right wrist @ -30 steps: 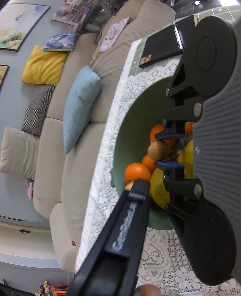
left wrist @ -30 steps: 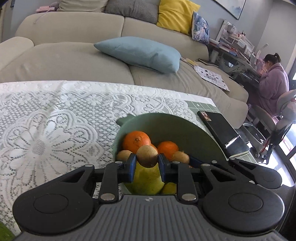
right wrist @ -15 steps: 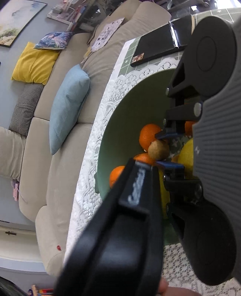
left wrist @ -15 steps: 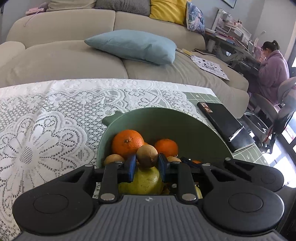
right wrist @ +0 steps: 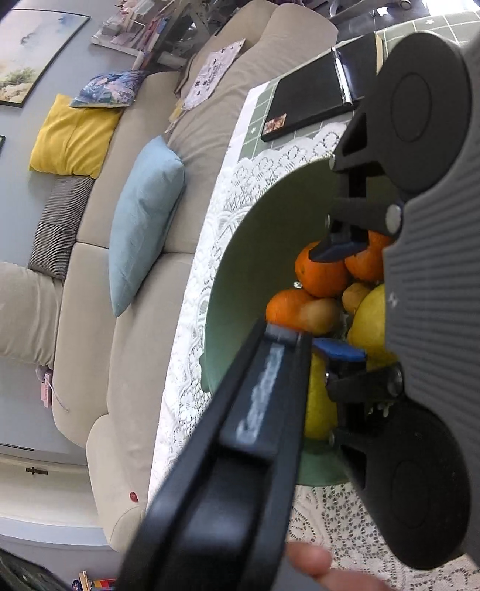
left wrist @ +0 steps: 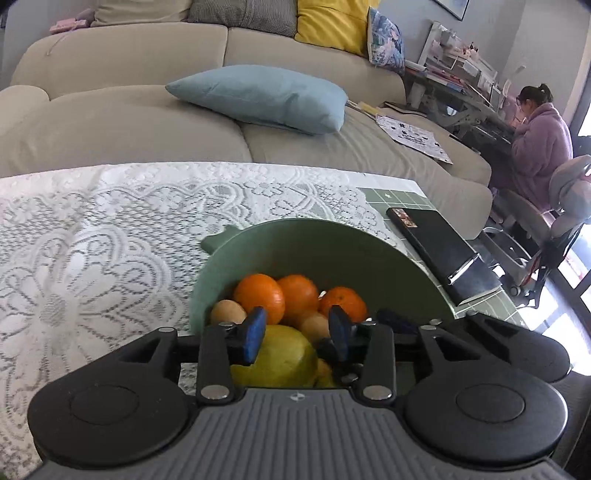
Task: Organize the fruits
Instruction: 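Open the left tool to drop its brown fruit while the right tool releases its fruit into the colander, then withdraw both tools from the colander toward the green cucumber, then grasp the cucumber's end with the right tool while the left tool grasps its other end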
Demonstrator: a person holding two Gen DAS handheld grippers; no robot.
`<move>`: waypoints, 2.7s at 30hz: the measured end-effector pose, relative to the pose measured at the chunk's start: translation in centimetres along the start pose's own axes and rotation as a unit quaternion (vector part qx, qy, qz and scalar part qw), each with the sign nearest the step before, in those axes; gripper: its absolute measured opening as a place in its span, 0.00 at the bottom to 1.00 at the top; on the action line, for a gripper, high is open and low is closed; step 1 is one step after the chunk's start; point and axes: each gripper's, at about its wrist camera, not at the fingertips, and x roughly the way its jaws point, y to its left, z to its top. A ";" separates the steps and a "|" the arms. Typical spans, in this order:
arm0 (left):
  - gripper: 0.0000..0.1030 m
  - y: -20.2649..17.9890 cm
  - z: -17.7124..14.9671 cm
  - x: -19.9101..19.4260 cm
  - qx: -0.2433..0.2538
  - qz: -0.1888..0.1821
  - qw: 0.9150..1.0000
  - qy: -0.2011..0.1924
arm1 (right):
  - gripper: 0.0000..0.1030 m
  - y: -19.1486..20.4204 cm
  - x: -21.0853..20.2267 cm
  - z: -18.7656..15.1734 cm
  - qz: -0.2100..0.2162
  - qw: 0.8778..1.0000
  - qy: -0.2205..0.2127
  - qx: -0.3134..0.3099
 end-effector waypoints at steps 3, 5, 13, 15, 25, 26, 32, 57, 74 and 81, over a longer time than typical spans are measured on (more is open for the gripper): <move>0.55 0.3 0.1 -1.7 -0.003 0.006 1.000 -0.017 | 0.66 -0.7 -0.5 0.1 -0.005 1.000 -0.013 0.017; 0.62 0.6 0.1 -2.8 -0.006 0.003 1.000 -0.029 | 0.70 -0.8 -0.6 0.3 -0.009 0.999 -0.018 0.036; 0.64 3.4 -1.4 -7.8 -0.034 0.055 0.996 -0.069 | 0.79 1.4 -2.9 0.9 0.031 0.995 -0.087 0.038; 0.65 4.5 -1.8 -9.2 -0.043 0.075 0.993 -0.077 | 0.79 2.3 -3.1 1.0 0.036 0.994 -0.098 0.036; 0.65 9.4 -4.6 -13.1 -0.055 0.119 0.988 -0.079 | 0.79 6.3 -4.5 0.9 0.147 0.980 -0.106 0.076; 0.65 9.9 -5.0 -13.4 -0.057 0.119 0.988 -0.076 | 0.79 6.9 -4.5 0.9 0.159 0.979 -0.101 0.077; 0.65 12.8 -6.9 -14.6 -0.063 0.129 0.987 -0.071 | 0.79 11.3 -3.7 0.4 0.223 0.971 -0.050 0.067; 0.68 22.3 -12.6 -15.4 -0.107 0.110 0.983 -0.103 | 0.41 21.0 -2.2 -2.6 0.290 0.956 0.032 -0.040; 0.76 23.8 -9.0 -12.1 -0.070 0.103 0.991 -0.053 | 0.42 16.7 -0.6 -0.8 0.268 0.961 0.009 0.073; 0.75 23.5 -9.1 -11.8 -0.062 0.098 0.992 -0.057 | 0.42 17.4 -0.7 -2.0 0.284 0.957 0.025 0.047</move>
